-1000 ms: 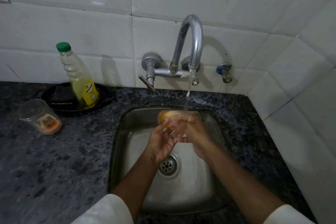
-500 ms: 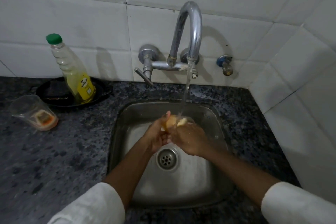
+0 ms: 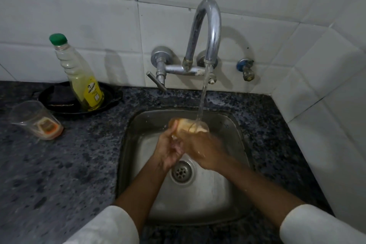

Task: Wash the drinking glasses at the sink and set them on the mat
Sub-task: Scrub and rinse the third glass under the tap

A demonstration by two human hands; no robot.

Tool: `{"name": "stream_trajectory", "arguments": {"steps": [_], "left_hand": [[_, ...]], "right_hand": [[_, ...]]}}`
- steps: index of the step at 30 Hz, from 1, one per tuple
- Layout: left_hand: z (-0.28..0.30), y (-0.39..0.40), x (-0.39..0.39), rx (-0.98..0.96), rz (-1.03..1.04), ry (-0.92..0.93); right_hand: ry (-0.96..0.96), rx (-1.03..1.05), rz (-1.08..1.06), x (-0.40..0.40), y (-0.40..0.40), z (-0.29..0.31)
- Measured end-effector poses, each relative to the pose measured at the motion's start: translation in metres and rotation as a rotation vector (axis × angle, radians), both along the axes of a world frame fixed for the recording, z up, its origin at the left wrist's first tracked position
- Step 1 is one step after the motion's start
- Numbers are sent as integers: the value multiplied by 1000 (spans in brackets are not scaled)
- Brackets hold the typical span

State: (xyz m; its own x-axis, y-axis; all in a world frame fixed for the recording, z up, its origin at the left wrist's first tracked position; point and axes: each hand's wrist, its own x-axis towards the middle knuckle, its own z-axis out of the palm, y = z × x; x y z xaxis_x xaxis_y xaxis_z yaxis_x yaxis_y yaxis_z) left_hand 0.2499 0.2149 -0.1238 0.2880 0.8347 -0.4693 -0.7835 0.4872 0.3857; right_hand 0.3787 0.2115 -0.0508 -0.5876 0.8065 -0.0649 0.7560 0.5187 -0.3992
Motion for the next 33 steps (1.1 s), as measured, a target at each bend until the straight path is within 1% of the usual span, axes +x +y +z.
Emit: {"name": "stream_trajectory", "arguments": {"steps": [1, 2, 3, 4, 5, 6, 7, 8, 9, 10, 11, 12, 13, 14, 16, 17, 18, 19, 20, 21, 22, 24, 26, 27, 29, 30, 32, 33], "left_hand": [[1, 5, -4, -24, -88, 131], [-1, 8, -5, -29, -160, 247], [-1, 6, -3, -23, -186, 294], [-1, 3, -1, 7, -175, 273], [-1, -1, 3, 35, -119, 182], [-1, -5, 6, 40, -40, 54], [1, -9, 7, 22, 26, -47], [2, -9, 5, 18, 58, -87], [4, -7, 2, 7, 48, -54], [7, -3, 0, -37, 17, 36], [12, 0, -1, -92, -27, 153], [15, 2, 1, -145, -50, 237], [17, 3, 4, -189, -36, 293], [20, 3, 9, -209, 8, 316], [22, 4, 21, -186, 153, 392], [22, 5, 26, -133, 231, 501], [21, 6, 28, -33, 293, 682], [22, 5, 27, 112, 314, 907], [24, 2, 27, 276, 308, 1107], [27, -2, 26, 430, 291, 1251], [30, -4, 26, 559, 269, 1344], [33, -7, 28, 730, 226, 1437], [33, -5, 27, 791, 211, 1466], [34, -3, 24, 775, 212, 1443], [35, 2, 18, 661, 243, 1305], [37, 4, 17, 565, 261, 1206], [41, 9, 16, 267, 240, 925], [37, 13, 14, 110, 158, 762]], "right_hand": [[-244, 67, 107, 8, -1, -1], [-331, 58, 105, 13, 2, -2], [-294, 14, 50, 11, 4, -3], [-130, -66, -50, 6, 5, -1], [113, -157, -186, -1, 7, -6], [297, -186, -299, -7, 6, -7], [381, -180, -317, -9, 4, -4], [280, -72, -195, -5, 2, -5], [69, 41, -26, 1, 1, -9], [-168, 69, 74, 9, 2, -11], [-250, 37, 66, 16, 3, -14], [-171, -29, -23, 20, 4, -19], [29, -150, -170, 16, 2, -22], [291, -273, -348, 9, 0, -27], [962, -596, -818, -6, -6, -39], [1248, -737, -981, -10, -9, -43], [1458, -847, -1087, -11, -11, -45], [1623, -939, -1144, -11, -13, -47], [1711, -998, -1171, -12, -15, -48], [1766, -1025, -1179, -14, -16, -50], [1775, -1032, -1189, -18, -16, -54], [1820, -1041, -1190, -21, -13, -62], [1854, -1037, -1196, -20, -9, -61], [1835, -1028, -1209, -18, -7, -60], [1725, -948, -1230, -14, -6, -53], [1658, -880, -1211, -13, -8, -49], [1455, -660, -1071, -9, -10, -46], [1299, -518, -951, -8, -11, -42]]}}
